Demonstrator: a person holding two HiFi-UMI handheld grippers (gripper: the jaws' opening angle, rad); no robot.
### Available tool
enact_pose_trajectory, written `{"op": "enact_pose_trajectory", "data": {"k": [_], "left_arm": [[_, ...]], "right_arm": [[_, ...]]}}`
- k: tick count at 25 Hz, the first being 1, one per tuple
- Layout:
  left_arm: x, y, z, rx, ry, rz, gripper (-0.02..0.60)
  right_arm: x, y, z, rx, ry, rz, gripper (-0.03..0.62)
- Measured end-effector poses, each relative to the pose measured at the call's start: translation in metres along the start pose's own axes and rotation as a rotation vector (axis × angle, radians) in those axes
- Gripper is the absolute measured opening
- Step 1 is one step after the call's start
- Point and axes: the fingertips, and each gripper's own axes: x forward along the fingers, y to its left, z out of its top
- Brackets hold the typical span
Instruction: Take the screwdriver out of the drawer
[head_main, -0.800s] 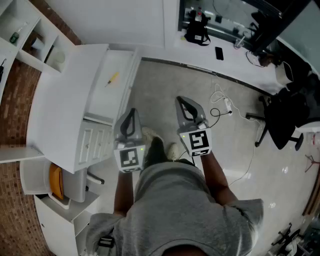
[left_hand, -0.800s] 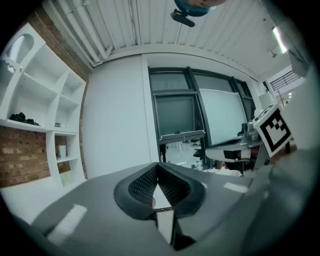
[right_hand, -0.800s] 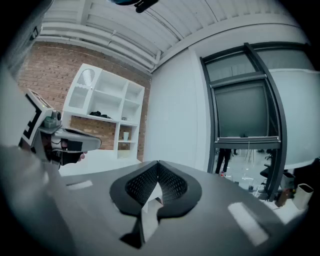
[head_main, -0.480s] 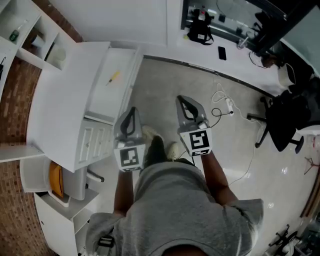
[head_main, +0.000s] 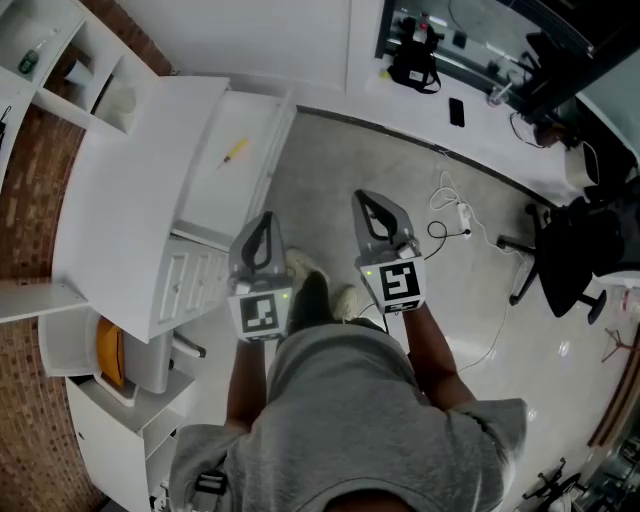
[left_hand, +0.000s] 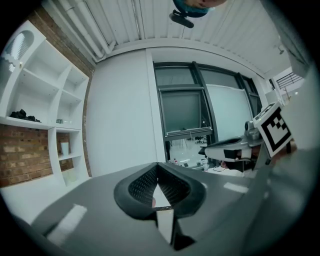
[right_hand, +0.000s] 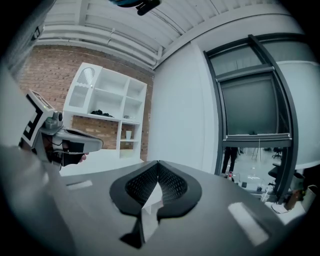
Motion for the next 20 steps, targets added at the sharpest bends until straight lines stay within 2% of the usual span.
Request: {"op": "enact_pose_trajectory", "data": {"k": [10, 20], "left_arm": [[0.051, 0.058, 0.006, 0.001, 0.012, 0.057, 0.012], [0.09, 0.144, 0.013, 0.004, 0.01, 0.091, 0.012]], "right_arm": [[0.086, 0.0, 0.017, -0.006, -0.015, 0.058, 0.003], [0.177, 0.03, 0.047, -0.008, -0.035, 0.099, 0.003]]}}
